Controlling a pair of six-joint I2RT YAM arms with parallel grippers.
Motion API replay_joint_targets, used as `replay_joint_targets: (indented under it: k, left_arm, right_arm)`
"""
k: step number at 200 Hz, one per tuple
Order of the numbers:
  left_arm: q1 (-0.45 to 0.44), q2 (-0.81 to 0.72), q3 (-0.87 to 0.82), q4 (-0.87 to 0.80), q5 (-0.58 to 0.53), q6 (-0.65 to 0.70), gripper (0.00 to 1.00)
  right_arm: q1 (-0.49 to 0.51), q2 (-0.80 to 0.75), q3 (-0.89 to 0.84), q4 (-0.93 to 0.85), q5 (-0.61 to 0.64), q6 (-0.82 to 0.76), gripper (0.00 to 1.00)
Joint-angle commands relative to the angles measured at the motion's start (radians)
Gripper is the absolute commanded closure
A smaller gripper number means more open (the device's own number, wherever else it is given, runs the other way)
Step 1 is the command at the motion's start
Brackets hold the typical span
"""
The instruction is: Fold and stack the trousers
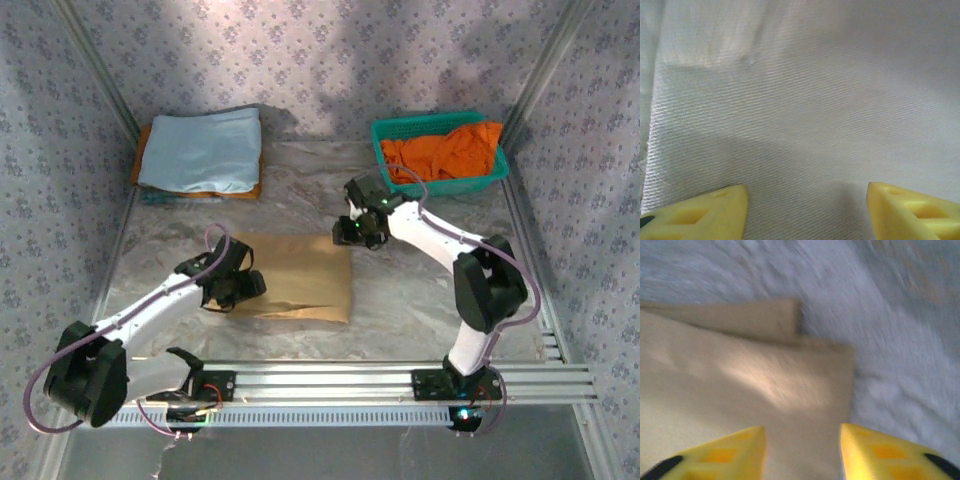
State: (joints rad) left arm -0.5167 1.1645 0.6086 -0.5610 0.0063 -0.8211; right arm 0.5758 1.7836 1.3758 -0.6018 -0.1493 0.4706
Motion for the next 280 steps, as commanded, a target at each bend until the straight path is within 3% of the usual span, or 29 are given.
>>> replay_joint_targets:
  k: [1, 25, 58, 111, 146, 192, 217, 242, 268, 280]
  left_arm:
    - [-0.003, 0.007, -0.053, 0.058, -0.015, -0.067, 0.39]
    - [-0.002, 0.052, -0.071, 0.110, -0.043, -0.054, 0.43]
    - [0.000, 0.187, -0.026, 0.173, -0.055, -0.004, 0.47]
    - [-0.020, 0.477, 0.232, 0.227, -0.059, 0.100, 0.49]
    - [-0.104, 0.701, 0.529, 0.218, -0.025, 0.208, 0.49]
    - [-0.180, 0.900, 0.846, 0.171, 0.007, 0.339, 0.47]
    - [-0.178, 0.856, 0.896, 0.116, 0.010, 0.393, 0.35]
    - [-0.179, 0.686, 0.879, -0.004, -0.003, 0.392, 0.26]
    - [-0.199, 0.434, 0.720, -0.150, -0.071, 0.282, 0.29]
    - [-0.236, 0.307, 0.585, -0.181, -0.116, 0.202, 0.34]
  right_arm:
    - [0.030, 0.164, 0.116, -0.039, -0.036, -0.093, 0.99]
    - [0.004, 0.319, 0.175, -0.068, -0.155, -0.071, 1.00]
    - [-0.024, 0.269, 0.015, -0.047, -0.109, -0.028, 1.00]
    - [-0.137, -0.127, -0.503, 0.053, -0.017, 0.111, 1.00]
    - [-0.042, -0.362, -0.697, 0.063, -0.041, 0.231, 1.00]
    - [0.042, -0.583, -0.784, -0.006, 0.001, 0.332, 1.00]
    - [0.030, -0.666, -0.743, -0.097, 0.037, 0.323, 1.00]
    - [0.046, -0.705, -0.659, -0.169, 0.084, 0.311, 1.00]
    - [0.121, -0.695, -0.604, -0.155, 0.109, 0.314, 1.00]
    - [0.177, -0.664, -0.598, -0.115, 0.125, 0.326, 0.95]
